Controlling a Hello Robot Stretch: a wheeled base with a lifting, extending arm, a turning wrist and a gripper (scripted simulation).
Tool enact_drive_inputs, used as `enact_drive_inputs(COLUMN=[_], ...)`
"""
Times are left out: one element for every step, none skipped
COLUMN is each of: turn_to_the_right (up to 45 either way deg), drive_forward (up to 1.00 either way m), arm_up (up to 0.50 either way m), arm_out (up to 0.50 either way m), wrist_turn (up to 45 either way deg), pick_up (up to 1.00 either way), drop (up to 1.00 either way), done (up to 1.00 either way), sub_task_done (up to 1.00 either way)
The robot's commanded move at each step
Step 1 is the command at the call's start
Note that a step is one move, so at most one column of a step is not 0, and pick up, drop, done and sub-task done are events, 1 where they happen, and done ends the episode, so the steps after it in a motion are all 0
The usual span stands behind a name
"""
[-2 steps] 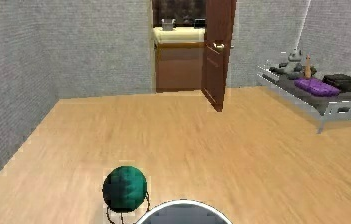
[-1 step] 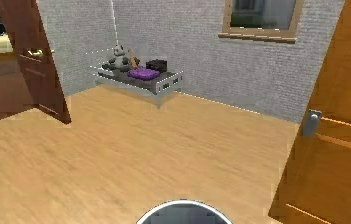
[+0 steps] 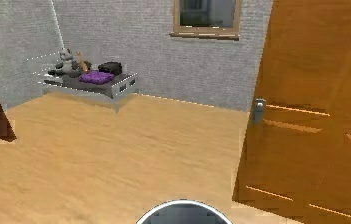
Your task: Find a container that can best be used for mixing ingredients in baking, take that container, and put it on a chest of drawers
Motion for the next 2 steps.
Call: enact_drive_inputs(turn_to_the_right=[0.0, 0.0], drive_forward=[0.8, 0.95], arm_up=[0.0, 0.0], arm_out=[0.0, 0.0], wrist_turn=[0.0, 0.0], pick_up=[0.0, 0.0], drop=[0.0, 0.0], done=[0.0, 0.0], sub_task_done=[0.0, 0.0])
